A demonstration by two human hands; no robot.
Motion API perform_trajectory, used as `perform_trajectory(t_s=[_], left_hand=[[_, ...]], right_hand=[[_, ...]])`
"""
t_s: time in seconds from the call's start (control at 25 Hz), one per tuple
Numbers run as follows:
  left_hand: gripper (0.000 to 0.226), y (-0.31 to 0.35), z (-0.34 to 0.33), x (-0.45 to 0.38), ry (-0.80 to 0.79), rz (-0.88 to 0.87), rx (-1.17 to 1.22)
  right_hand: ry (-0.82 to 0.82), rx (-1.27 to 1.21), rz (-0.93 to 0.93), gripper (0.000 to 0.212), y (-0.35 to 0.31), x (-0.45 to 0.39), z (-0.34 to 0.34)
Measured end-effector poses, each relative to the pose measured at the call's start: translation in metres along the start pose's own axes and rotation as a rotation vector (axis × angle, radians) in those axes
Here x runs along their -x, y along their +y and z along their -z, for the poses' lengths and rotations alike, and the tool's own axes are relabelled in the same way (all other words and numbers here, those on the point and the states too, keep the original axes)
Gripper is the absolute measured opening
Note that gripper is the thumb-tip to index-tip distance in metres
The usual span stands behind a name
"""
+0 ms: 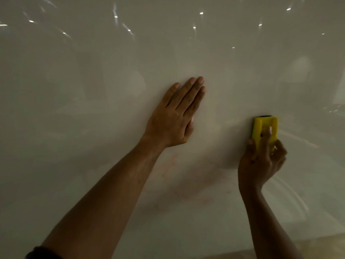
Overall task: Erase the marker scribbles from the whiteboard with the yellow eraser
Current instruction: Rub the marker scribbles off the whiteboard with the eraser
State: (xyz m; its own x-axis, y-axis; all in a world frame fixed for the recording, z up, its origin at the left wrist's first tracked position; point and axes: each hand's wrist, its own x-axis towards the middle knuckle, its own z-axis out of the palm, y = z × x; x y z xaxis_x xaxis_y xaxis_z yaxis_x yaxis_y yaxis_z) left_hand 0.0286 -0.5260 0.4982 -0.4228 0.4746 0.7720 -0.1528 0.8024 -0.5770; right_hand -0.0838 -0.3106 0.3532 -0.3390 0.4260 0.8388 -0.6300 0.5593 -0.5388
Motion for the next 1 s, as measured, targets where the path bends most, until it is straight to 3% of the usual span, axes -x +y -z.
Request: perform_trajectory(t_s=[0.04, 0.16, 0.2, 0.32, 0.36, 0.48, 0.52, 0.64, 0.68, 0.76, 0.8, 0.84, 0.96, 1.0], left_hand=[[0.075, 0.0, 0.0, 0.0, 0.002, 0.001, 0.0], [0.073, 0.002, 0.001, 0.001, 0.013, 0.004, -0.009], [0.073, 0.002, 0.0, 0.001, 0.012, 0.004, -0.014], [0.073, 0.001, 0.0, 0.001, 0.012, 0.006, -0.02], [0.073, 0.002, 0.0, 0.001, 0.01, 0.005, -0.026], [0.074, 0.002, -0.002, 0.002, 0.005, -0.001, -0.043], [0.075, 0.004, -0.003, 0.001, 0.01, -0.001, -0.03], [0.077, 0.002, -0.003, 0.002, 0.018, 0.014, -0.019], [0.077, 0.002, -0.003, 0.003, 0.018, 0.009, -0.028], [0.076, 0.002, -0.004, 0.003, 0.029, 0.005, -0.039], [0.075, 0.002, -0.004, 0.002, 0.038, 0.003, -0.038], [0.074, 0.002, -0.005, 0.002, 0.046, -0.001, -0.041], [0.073, 0.002, -0.006, 0.003, 0.052, -0.001, -0.041], [0.073, 0.002, -0.007, 0.003, 0.056, -0.001, -0.042]], right_hand=[[0.01, -0.003, -0.07, 0.048, -0.007, 0.004, -0.001], [-0.08, 0.097, 0.388, 0.048, -0.008, 0.013, 0.001], [-0.078, 0.118, 0.408, 0.049, 0.006, 0.001, 0.002], [0.143, 0.042, -0.235, 0.053, 0.019, -0.022, -0.004], [0.14, 0.081, -0.231, 0.053, 0.017, -0.015, -0.002], [-0.053, 0.14, 0.326, 0.047, 0.016, 0.011, 0.007], [-0.075, 0.143, 0.307, 0.047, 0.026, 0.005, 0.011], [0.088, 0.032, -0.202, 0.054, 0.023, -0.005, 0.006], [0.075, 0.057, -0.168, 0.054, 0.019, 0.001, 0.006], [-0.064, 0.122, 0.26, 0.05, 0.014, 0.014, 0.009], [-0.107, 0.151, 0.382, 0.049, 0.019, 0.008, 0.012], [-0.121, 0.172, 0.352, 0.048, 0.027, 0.0, 0.013], [0.08, 0.048, -0.298, 0.055, 0.024, -0.011, 0.01], [0.081, 0.051, -0.3, 0.055, 0.017, -0.003, 0.01]])
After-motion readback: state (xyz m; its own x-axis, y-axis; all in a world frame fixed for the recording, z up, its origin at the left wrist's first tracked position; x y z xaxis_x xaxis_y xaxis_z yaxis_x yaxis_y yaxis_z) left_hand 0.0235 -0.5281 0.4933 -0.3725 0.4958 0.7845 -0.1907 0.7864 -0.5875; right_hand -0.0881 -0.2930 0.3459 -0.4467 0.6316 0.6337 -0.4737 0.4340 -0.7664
